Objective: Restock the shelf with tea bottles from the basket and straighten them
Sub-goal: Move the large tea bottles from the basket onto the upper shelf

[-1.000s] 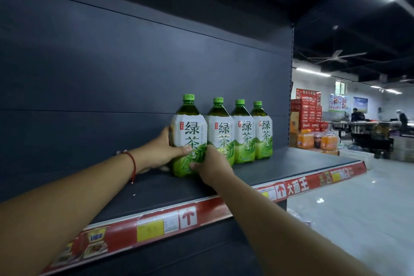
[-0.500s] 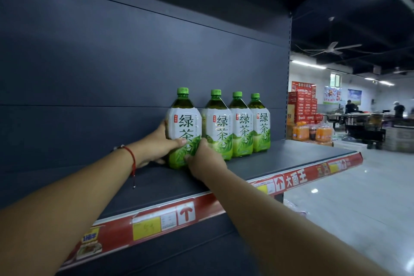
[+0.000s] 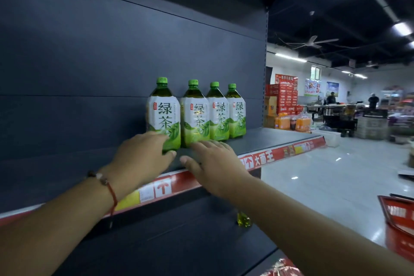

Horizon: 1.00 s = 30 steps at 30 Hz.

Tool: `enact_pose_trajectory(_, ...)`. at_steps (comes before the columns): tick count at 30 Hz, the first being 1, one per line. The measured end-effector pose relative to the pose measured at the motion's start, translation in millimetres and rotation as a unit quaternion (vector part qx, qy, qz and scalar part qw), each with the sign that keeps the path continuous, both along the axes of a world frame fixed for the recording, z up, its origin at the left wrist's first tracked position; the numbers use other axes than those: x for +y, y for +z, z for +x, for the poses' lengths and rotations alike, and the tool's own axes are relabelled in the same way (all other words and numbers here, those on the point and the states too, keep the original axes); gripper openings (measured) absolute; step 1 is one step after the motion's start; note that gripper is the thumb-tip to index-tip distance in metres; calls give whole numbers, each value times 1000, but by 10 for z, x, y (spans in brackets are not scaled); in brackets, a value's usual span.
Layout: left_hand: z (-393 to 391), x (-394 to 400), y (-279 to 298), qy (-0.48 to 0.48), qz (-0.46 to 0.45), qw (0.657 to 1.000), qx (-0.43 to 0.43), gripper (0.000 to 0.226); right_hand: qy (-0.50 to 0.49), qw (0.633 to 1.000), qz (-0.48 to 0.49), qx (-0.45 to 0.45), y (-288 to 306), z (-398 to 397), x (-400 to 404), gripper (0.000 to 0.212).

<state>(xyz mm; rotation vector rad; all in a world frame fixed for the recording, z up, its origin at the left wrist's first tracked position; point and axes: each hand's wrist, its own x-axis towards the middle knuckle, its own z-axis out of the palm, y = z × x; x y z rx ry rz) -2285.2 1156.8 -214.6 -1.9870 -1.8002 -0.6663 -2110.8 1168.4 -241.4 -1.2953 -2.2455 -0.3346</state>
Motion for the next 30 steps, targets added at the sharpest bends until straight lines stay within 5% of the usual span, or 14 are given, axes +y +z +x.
enact_pose_trajectory(5, 557, -488, -553, -89, 36, 994, 47, 46, -27, 999, 16, -5, -534, 725, -522, 63)
enact_pose_trajectory(9, 1060, -652, -1134, -160, 82, 980, 82, 40, -105, 990, -78, -46, -1174, 1415, -1002, 58)
enact_pose_trajectory(20, 2950, -1249, -2916, -331, -146, 930, 69, 53, -314, 889, -331, -31, -2995, 3070, -2242, 70)
enact_pose_trajectory(26, 3740, -1486, -3587, -428, -252, 865, 68, 53, -399, 820, -409, 40, -3750, 3653, -2785, 62)
enact_pose_trajectory(30, 3989, -1465, -3918, -443, -302, 842, 65, 55, -443, 756, -470, 108, -3971, 3910, -2910, 76)
